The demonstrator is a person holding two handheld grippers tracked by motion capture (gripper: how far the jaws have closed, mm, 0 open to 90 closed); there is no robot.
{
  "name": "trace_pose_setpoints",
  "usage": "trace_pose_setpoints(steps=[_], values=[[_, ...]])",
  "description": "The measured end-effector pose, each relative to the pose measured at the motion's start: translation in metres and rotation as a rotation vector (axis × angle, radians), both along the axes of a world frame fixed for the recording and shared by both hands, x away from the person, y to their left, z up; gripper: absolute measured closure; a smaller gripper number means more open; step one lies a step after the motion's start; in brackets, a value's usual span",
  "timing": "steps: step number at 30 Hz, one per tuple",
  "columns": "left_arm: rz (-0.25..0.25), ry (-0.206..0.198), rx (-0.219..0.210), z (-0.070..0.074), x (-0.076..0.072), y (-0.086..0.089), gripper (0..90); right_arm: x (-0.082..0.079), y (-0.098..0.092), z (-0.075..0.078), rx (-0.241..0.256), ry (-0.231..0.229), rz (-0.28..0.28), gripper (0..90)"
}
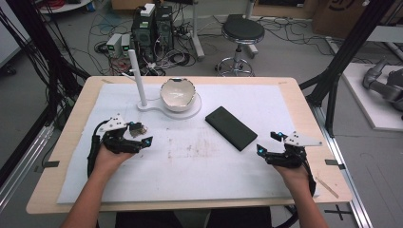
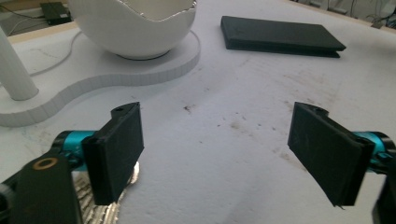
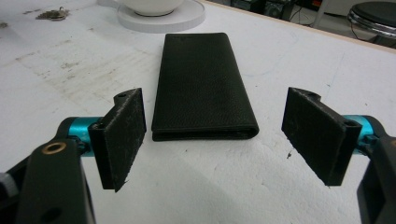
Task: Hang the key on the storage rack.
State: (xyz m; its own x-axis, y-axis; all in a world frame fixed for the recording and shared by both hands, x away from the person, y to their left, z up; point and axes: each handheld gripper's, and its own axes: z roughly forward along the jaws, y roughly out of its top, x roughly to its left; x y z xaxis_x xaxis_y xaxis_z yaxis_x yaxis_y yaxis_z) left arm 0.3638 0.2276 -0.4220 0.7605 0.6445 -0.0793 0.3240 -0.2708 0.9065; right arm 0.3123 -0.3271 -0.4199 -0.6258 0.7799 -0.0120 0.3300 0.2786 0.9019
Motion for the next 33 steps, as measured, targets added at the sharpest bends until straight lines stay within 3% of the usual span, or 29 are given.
trace_pose_setpoints(steps=[2,6,12,16,20,25,28,33], values=[[0.015,0.011,0.026,0.001,0.010,0.001,23.1,0.001,0.000,-0.001,-0.002,0.001,0.000,22.0],[0.026,0.072,0.059,-0.002,0.033,0.006,29.9,0.002,0.001,-0.001,-0.005,0.004,-0.002,22.0],[0.057,0.139,0.039,-0.013,0.047,0.014,45.3,0.002,0.003,-0.001,-0.014,0.005,0.004,22.0],[0.053,0.153,0.066,-0.018,0.052,0.013,52.4,0.002,0.005,-0.003,-0.007,0.013,0.022,22.1],[0.046,0.152,0.076,-0.020,0.055,0.015,63.4,0.001,0.006,-0.001,-0.011,0.003,0.021,22.1],[0.043,0.152,0.084,-0.025,0.059,0.016,70.9,-0.001,0.006,-0.002,-0.014,0.009,0.020,22.1],[0.034,0.138,0.104,-0.025,0.058,0.015,86.6,-0.001,0.006,-0.002,-0.014,0.009,0.018,22.1],[0.022,0.135,0.135,-0.021,0.055,0.012,88.6,-0.002,0.005,-0.001,-0.014,0.002,0.017,22.1]])
